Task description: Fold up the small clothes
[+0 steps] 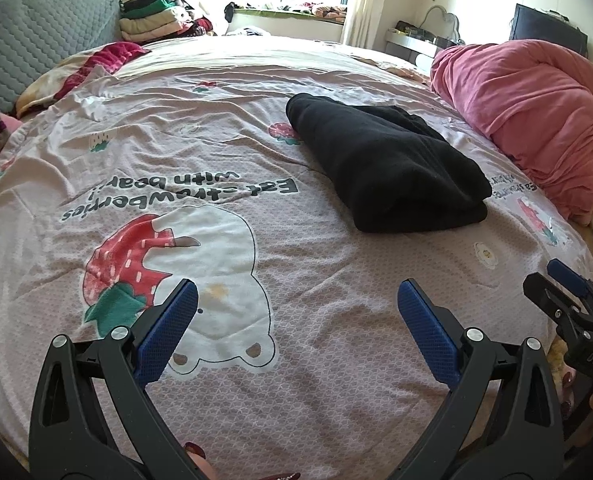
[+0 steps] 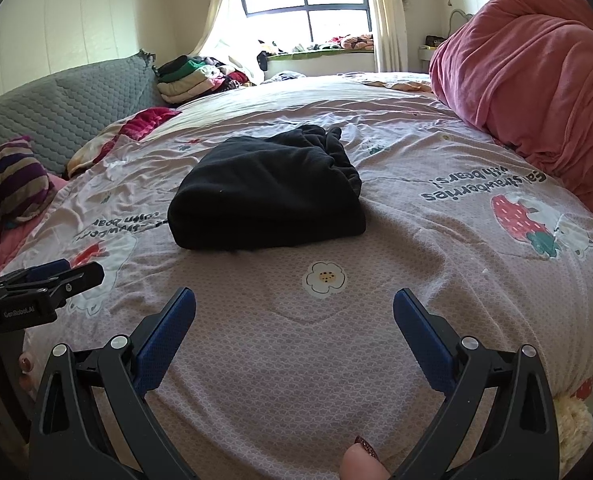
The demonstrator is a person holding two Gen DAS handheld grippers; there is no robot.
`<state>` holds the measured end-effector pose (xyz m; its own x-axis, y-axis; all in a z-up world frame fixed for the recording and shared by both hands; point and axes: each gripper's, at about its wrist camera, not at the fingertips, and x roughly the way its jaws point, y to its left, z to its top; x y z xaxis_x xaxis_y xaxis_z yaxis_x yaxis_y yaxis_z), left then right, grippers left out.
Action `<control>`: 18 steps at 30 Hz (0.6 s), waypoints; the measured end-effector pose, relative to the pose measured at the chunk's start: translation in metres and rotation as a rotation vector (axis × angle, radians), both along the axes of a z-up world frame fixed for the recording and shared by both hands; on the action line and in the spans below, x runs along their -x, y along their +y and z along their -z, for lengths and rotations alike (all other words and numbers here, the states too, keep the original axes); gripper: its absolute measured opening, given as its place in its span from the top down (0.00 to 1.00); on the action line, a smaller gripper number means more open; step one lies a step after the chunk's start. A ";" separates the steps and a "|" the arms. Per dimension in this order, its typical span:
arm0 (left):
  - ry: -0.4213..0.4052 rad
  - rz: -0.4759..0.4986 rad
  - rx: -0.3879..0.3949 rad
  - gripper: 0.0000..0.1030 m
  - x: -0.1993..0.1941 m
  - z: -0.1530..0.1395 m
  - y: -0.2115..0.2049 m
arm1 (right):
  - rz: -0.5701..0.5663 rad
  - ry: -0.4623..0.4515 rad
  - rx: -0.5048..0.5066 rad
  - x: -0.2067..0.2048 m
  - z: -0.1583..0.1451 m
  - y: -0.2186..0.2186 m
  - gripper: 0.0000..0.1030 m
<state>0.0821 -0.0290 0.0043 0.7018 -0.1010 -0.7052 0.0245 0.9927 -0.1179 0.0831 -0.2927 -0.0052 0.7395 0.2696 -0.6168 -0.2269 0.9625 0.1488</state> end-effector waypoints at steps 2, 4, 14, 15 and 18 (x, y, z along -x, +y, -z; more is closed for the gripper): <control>0.001 0.001 0.001 0.09 0.000 0.000 0.000 | 0.003 -0.002 0.003 0.000 0.000 0.000 0.04; 0.001 0.002 0.000 0.09 0.001 0.000 0.000 | 0.004 -0.002 0.003 0.001 0.000 0.000 0.04; 0.001 0.004 -0.001 0.09 0.001 -0.001 -0.001 | 0.006 -0.002 0.006 0.001 -0.001 0.000 0.04; 0.001 0.001 -0.002 0.09 0.001 -0.001 -0.001 | 0.006 -0.002 0.005 0.001 -0.001 0.000 0.04; 0.001 0.002 0.000 0.09 0.001 -0.001 -0.001 | 0.008 -0.003 0.006 0.001 -0.001 0.000 0.04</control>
